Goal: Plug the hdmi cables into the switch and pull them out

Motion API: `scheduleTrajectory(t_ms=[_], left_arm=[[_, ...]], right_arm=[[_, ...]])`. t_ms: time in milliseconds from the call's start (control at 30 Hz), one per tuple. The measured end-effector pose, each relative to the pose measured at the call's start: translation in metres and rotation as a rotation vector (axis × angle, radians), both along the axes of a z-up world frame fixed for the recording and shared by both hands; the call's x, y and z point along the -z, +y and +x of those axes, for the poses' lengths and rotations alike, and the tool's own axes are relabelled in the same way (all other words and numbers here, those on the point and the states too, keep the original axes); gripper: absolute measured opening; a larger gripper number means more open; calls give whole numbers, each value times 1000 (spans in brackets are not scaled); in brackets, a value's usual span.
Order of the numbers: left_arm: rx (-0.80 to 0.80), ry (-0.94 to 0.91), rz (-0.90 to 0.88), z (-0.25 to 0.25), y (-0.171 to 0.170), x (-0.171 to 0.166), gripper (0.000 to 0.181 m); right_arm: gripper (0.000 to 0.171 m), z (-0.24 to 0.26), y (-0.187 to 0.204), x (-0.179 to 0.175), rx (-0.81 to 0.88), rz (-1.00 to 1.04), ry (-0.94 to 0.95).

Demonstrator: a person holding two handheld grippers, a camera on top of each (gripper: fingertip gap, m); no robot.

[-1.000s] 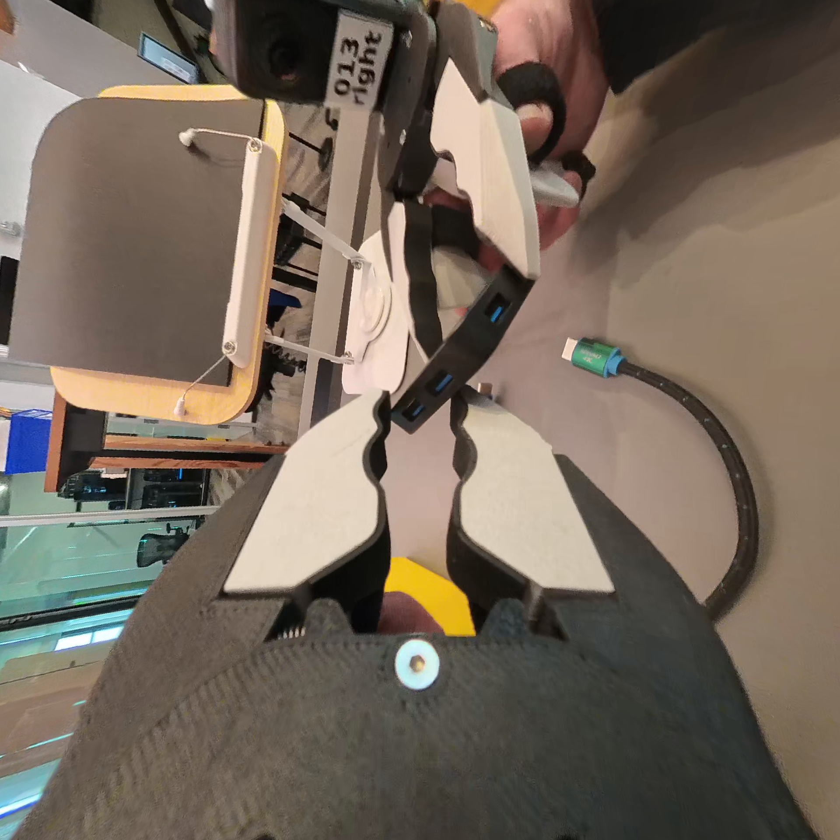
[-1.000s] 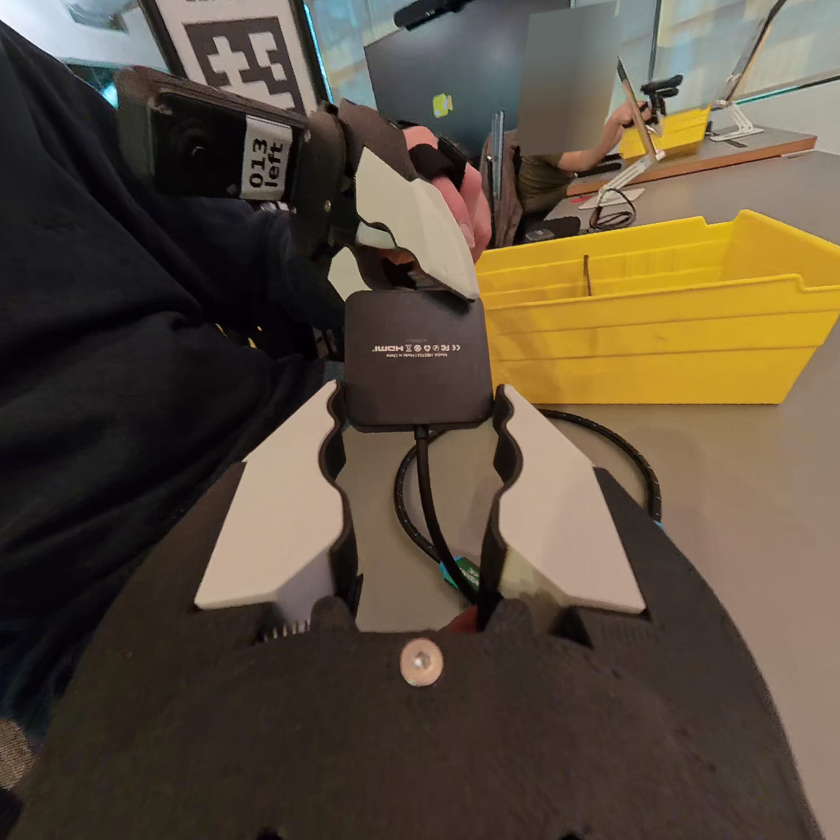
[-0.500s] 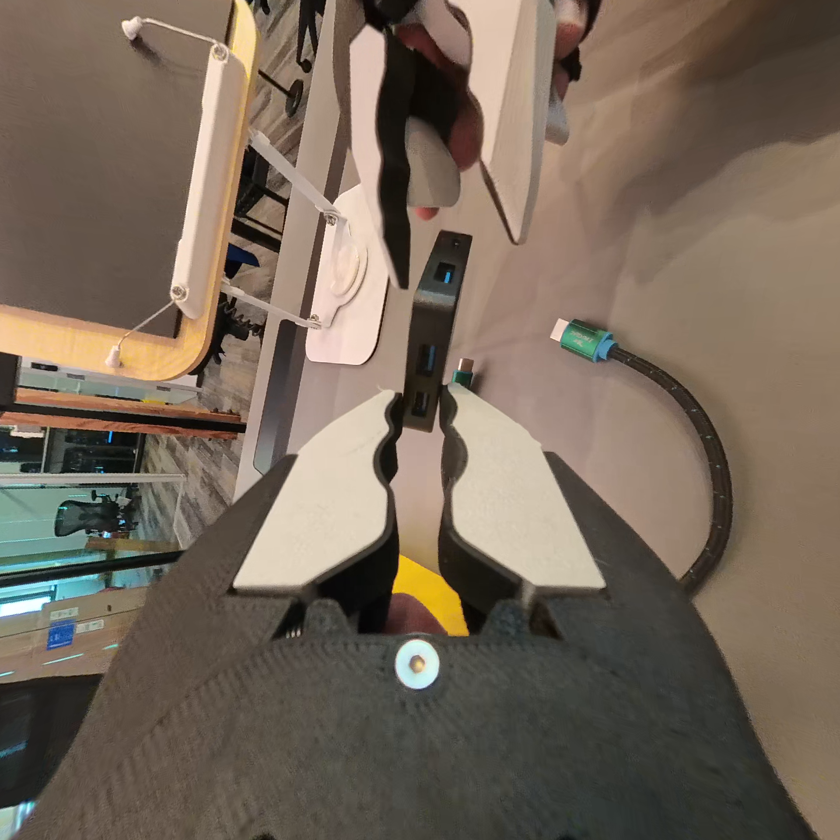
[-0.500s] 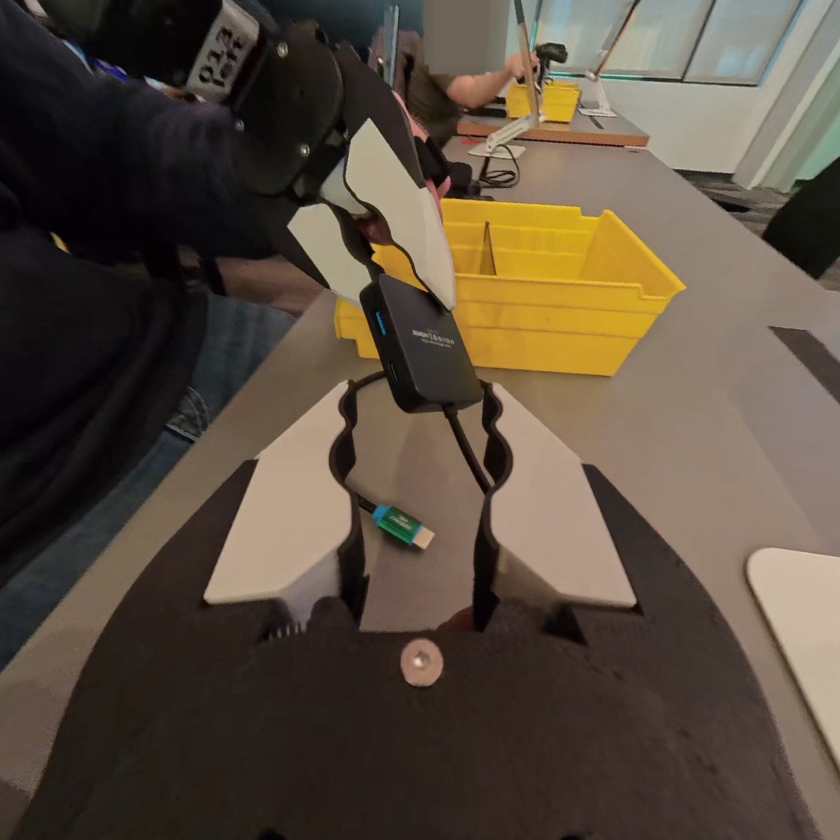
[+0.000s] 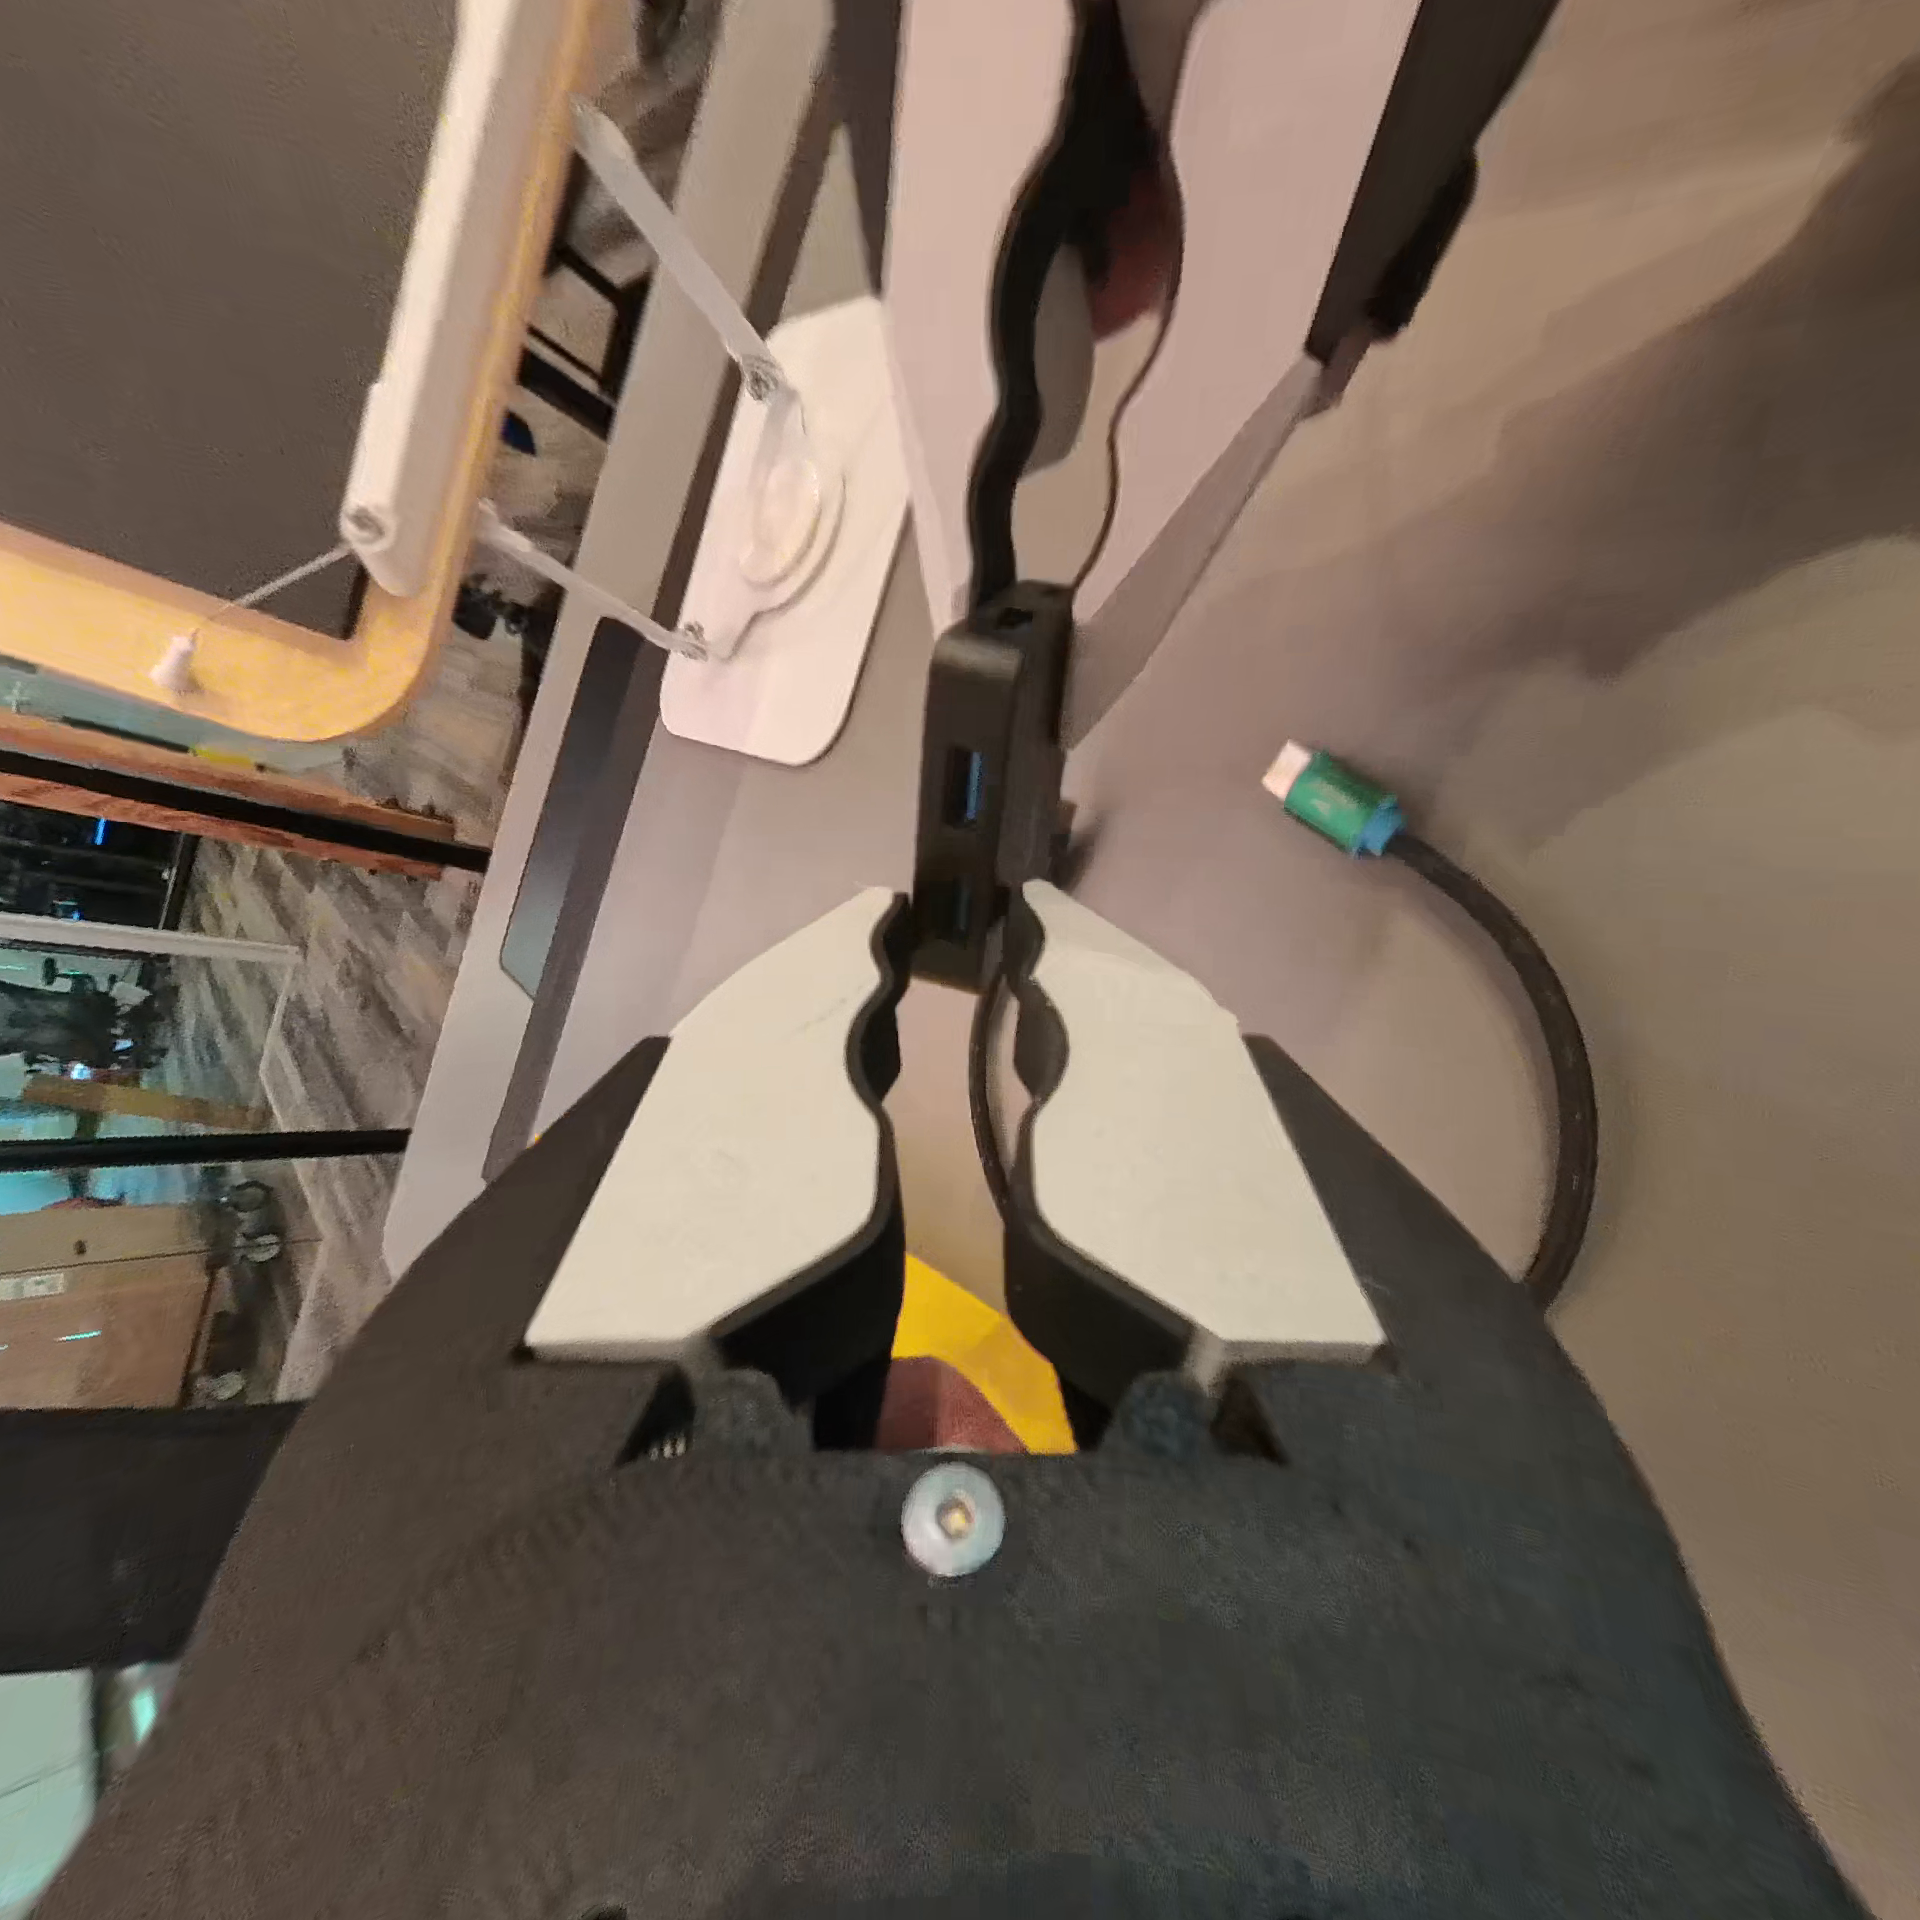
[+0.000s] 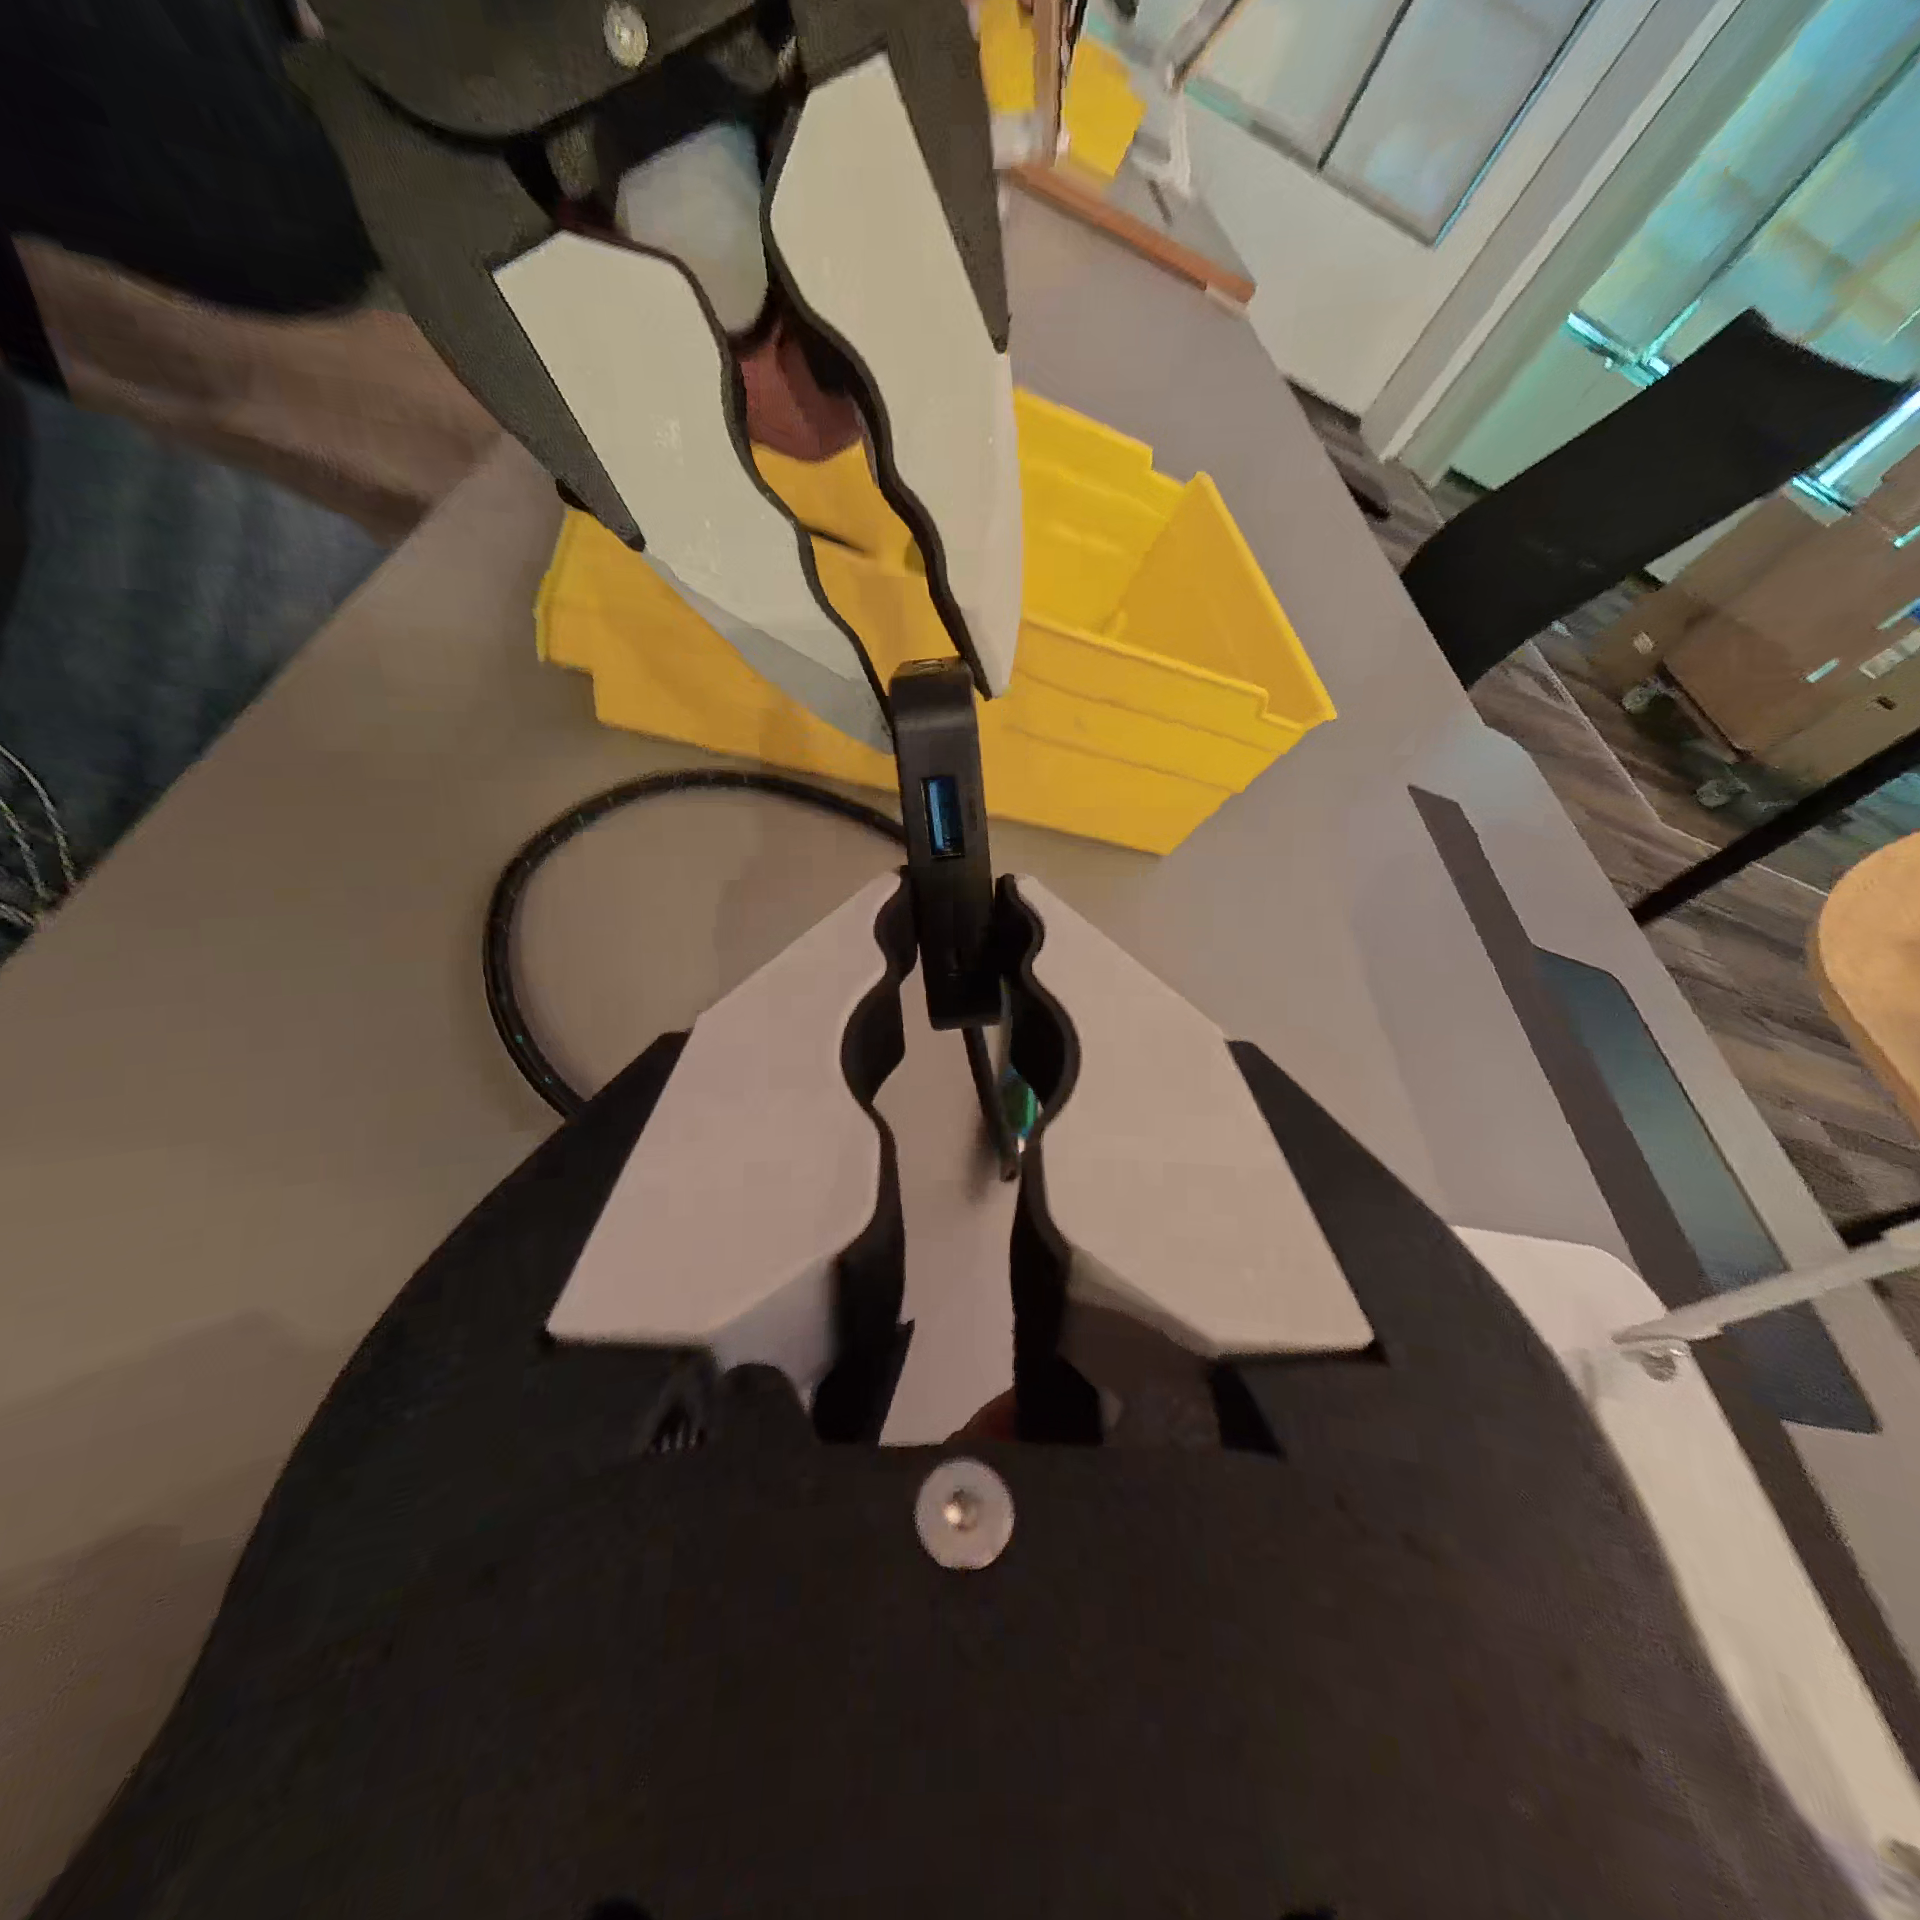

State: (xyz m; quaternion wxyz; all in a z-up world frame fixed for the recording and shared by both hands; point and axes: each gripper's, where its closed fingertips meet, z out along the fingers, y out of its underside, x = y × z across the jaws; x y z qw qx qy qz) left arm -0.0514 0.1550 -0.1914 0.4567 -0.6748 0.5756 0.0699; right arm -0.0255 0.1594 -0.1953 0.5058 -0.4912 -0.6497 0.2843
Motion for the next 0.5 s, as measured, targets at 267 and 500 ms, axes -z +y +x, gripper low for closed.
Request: scheduleTrajectory(t_ms=[267, 500], left_arm=[[40, -267, -82, 9, -5, -22, 35], [71, -427, -86, 32, -13, -35, 21]], right_arm=[[11, 19, -7, -54, -181, -283, 432], [12, 23, -24, -68, -344, -388, 575]])
